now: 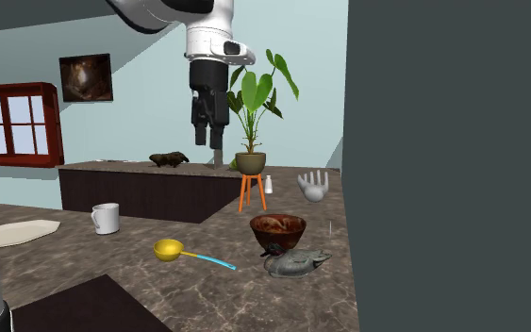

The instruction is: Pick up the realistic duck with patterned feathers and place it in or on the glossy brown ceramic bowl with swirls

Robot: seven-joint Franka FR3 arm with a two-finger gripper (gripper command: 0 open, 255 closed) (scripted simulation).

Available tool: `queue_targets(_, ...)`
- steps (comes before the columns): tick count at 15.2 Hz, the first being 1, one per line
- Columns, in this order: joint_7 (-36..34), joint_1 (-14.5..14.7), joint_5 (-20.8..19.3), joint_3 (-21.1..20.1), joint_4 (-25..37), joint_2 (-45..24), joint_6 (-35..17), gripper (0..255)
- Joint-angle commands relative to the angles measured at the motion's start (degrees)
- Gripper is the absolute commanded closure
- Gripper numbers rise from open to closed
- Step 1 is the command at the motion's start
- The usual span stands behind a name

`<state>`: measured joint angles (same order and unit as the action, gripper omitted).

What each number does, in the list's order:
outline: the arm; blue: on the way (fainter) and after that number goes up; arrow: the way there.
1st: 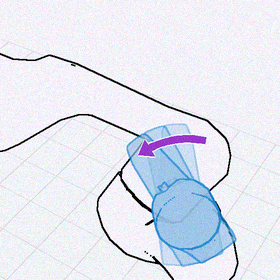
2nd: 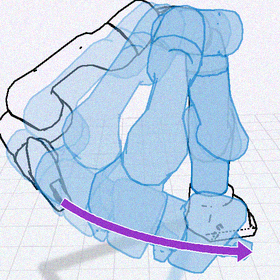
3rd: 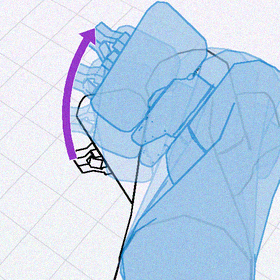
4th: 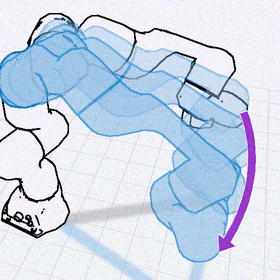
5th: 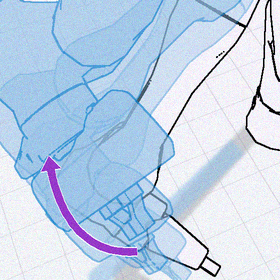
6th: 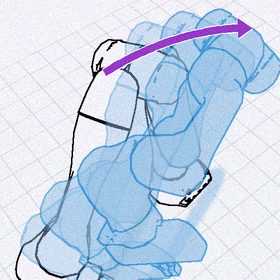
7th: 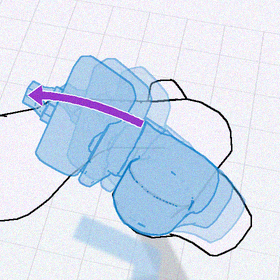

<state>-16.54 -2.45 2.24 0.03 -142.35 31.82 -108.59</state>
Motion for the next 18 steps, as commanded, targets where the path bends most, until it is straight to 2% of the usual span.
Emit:
queue_targets(1,-1.4,-0.46,0.25,-0.14,-0.75,-3.31,-4.77,0)
queue_targets(9,-6.22,-2.2,0.95,0.03,1.45,-19.52,-20.94,0)
queue_targets(18,-10.73,-3.67,2.34,1.17,9.91,-39.23,-34.59,0)
